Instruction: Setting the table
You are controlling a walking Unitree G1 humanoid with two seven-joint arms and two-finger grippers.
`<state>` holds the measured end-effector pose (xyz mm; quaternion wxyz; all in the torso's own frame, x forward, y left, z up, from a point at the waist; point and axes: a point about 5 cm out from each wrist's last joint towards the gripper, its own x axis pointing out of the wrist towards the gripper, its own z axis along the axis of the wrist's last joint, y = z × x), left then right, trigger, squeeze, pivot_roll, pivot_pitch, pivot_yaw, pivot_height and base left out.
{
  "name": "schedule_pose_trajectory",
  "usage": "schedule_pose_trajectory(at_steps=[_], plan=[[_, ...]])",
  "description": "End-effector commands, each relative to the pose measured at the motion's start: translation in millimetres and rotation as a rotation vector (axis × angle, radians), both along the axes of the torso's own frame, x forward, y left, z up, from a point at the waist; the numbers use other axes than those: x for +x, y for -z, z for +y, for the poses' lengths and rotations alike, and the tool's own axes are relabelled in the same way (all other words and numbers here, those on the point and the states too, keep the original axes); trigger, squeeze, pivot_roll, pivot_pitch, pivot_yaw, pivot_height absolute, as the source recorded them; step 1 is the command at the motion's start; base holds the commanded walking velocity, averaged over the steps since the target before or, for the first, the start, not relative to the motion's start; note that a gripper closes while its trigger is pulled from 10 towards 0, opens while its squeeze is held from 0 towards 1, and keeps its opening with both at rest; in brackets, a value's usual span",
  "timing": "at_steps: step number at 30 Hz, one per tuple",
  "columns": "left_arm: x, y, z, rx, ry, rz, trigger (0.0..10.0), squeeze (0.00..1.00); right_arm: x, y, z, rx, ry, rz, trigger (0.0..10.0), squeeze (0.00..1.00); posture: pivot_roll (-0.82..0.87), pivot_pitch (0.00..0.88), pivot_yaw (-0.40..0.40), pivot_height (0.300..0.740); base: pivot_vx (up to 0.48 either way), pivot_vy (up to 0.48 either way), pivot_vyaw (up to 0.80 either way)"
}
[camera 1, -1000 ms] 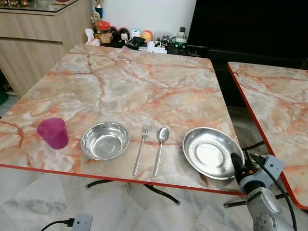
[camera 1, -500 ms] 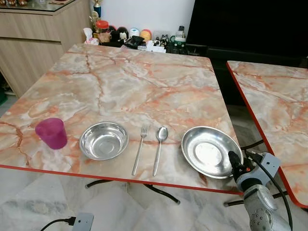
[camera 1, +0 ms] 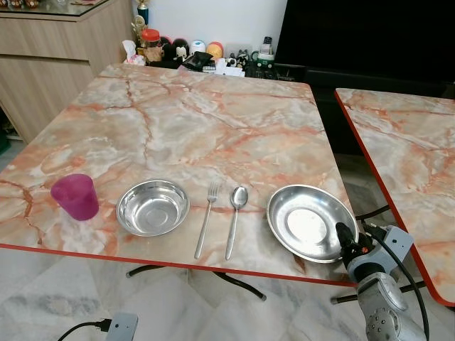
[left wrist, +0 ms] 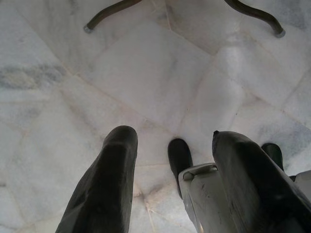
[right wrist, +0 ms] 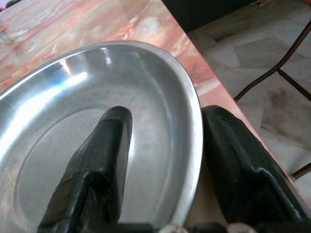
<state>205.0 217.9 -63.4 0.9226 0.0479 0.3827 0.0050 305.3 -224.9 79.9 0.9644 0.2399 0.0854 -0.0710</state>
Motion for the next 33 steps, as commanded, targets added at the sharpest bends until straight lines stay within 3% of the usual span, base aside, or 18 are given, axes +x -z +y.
schedule_pose_trajectory(at_steps=[1, 9, 33], plan=[[-4.0, 2.2, 1.2, 0.008, 0.008, 0.017, 10.0, 0.00, -3.5, 3.1, -1.7, 0.011, 0.014, 0.004, 10.0, 0.00, 0.04, 0.144, -0.065, 0.740, 0.000, 0.000, 0.00], [-3.5, 1.5, 2.2, 0.016, 0.018, 0.013, 10.0, 0.00, -6.3, -7.1, -1.7, 0.044, 0.037, -0.048, 10.0, 0.00, 0.04, 0.143, -0.063, 0.740, 0.000, 0.000, 0.00], [-1.2, -0.1, 2.3, 0.034, 0.056, 0.009, 10.0, 0.00, -11.9, 8.2, 7.8, 0.093, 0.031, 0.015, 10.0, 0.00, 0.06, 0.137, -0.059, 0.740, 0.000, 0.000, 0.00]])
